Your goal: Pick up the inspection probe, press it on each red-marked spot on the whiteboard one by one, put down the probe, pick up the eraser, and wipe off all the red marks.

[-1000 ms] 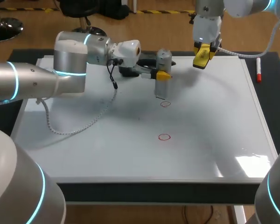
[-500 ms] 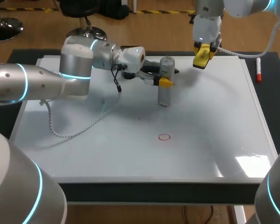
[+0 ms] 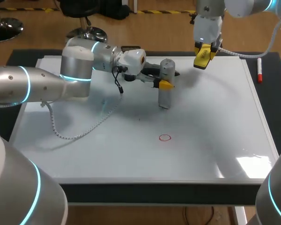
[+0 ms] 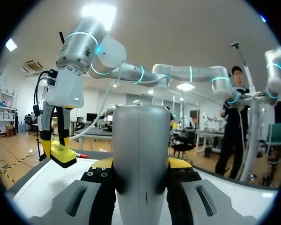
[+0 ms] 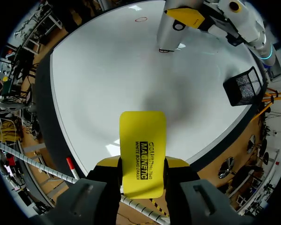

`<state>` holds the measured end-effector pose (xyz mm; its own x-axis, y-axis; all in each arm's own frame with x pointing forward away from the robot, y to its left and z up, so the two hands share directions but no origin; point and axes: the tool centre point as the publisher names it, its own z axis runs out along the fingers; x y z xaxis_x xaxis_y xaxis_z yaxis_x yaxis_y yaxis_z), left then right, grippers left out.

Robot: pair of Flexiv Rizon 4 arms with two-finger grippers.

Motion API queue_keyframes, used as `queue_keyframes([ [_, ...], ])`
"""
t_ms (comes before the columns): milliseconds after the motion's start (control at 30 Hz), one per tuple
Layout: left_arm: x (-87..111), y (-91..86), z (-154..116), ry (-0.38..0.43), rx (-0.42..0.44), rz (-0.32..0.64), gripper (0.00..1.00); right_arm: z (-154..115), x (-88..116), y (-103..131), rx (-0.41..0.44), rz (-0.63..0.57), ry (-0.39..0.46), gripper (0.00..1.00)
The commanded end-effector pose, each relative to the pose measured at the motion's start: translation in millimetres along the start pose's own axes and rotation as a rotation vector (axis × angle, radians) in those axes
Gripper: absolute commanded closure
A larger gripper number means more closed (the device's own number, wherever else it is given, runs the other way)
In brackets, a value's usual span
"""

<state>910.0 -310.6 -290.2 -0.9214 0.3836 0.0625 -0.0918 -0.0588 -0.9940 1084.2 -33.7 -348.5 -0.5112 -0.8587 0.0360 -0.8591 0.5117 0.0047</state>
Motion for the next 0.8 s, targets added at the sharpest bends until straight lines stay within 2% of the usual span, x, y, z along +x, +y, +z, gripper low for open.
queue_keyframes([
  [33,-3.8,1.8,2.5,0.013,0.001,-0.004,1.00,-1.8,0.6,-0.5,0.001,-0.002,0.004,1.00],
  [800,-4.0,8.5,5.8,0.032,-0.007,-0.017,1.00,-1.8,0.6,-0.5,0.001,-0.002,0.004,1.00],
])
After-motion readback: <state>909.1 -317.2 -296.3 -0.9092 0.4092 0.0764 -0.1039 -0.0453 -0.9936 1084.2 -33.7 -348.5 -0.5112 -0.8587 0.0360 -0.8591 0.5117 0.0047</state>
